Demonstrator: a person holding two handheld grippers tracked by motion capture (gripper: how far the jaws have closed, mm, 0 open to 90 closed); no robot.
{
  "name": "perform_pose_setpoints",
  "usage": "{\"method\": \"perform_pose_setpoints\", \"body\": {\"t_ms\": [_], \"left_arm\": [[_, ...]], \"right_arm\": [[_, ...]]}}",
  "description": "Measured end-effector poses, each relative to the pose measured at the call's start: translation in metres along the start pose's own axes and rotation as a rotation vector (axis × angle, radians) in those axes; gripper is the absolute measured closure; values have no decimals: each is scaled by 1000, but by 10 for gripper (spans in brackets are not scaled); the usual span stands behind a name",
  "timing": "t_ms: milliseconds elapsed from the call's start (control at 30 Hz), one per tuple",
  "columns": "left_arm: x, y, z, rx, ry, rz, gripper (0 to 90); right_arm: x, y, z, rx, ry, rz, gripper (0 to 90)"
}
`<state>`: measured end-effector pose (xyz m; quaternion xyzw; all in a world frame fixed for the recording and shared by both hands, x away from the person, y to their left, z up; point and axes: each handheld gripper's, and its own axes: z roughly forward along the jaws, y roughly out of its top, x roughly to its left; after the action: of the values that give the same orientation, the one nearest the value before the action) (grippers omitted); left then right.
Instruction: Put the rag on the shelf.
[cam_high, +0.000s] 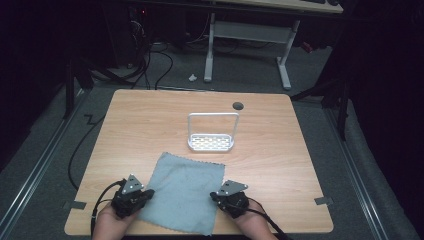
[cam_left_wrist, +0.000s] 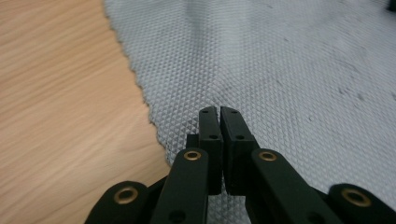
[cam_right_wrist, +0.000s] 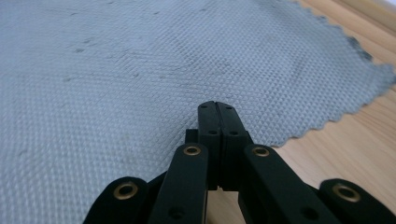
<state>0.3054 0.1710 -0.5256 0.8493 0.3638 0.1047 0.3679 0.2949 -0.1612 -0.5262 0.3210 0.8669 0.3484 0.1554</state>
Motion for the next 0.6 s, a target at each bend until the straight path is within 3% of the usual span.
{"method": "perform_pose_setpoints", "body": {"t_ms": [100,133,167,200,300,467,600], "left_arm": [[-11,4,5,4,-22,27,875],[-21,8,10,3,-51,47,875],[-21,8,10,3,-51,47,874],[-30,12,17,-1,-91,44,875],[-42,19,26,-3,-114,64,875],[-54,23,33,-10,-141,86,875],[-59,23,32,-2,-162,100,875]], "right_arm": [[-8,-6,-5,1,-25,7,900],[-17,-12,-12,6,-42,23,900],[-21,-16,-16,10,-58,24,900],[-25,-19,-19,11,-70,32,900],[-37,-29,-28,13,-90,55,900],[-49,-44,-41,1,-102,85,900],[-50,-48,-46,1,-99,86,900]]}}
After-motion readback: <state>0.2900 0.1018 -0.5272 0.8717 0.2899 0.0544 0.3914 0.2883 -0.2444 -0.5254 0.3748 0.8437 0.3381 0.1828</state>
